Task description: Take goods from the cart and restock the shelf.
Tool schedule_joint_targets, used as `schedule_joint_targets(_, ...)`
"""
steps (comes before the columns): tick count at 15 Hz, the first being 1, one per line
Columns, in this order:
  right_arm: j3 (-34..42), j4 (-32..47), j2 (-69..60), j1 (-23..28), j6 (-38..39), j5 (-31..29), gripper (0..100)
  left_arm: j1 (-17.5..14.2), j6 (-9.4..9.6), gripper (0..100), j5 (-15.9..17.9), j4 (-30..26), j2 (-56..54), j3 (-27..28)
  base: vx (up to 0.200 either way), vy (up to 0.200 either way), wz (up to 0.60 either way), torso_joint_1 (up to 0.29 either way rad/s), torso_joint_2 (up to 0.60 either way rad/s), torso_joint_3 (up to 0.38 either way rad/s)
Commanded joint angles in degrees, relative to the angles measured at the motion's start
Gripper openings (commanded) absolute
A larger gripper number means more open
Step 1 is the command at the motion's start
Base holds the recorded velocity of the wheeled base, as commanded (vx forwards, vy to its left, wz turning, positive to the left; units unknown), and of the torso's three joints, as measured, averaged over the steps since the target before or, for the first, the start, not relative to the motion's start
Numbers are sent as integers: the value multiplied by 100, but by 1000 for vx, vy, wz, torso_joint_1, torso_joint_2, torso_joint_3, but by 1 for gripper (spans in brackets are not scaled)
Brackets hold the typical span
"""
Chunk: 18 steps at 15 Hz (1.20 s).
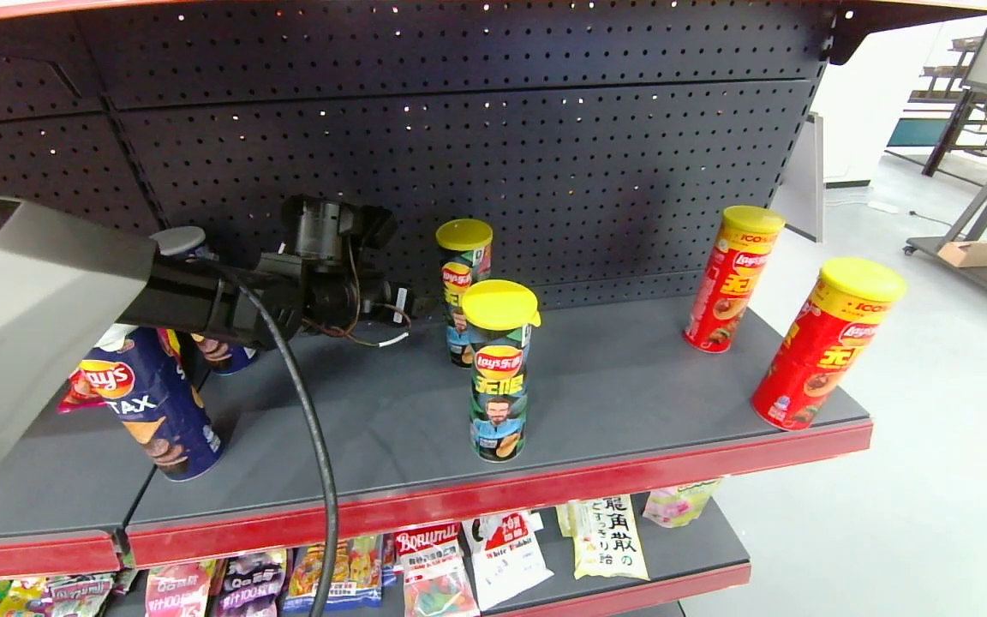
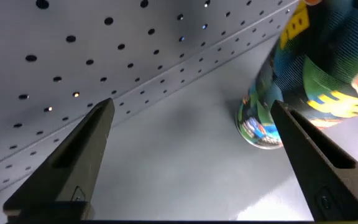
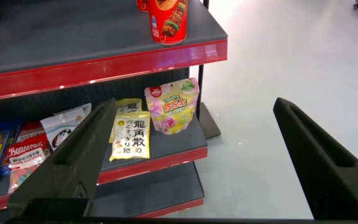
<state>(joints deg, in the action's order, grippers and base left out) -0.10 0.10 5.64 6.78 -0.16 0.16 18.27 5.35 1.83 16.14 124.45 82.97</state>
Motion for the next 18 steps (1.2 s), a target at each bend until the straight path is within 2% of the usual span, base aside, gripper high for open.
schedule_joint_targets(1, 1, -1, 7, -1, -2, 2, 100, 10, 1, 100, 54, -6, 176, 158, 0, 0, 0, 0, 0, 0)
schedule_joint_targets(18, 1, -1, 7, -1, -2, 2, 100, 159, 1, 100, 151, -50, 141, 105, 0, 0, 0, 0, 0, 0)
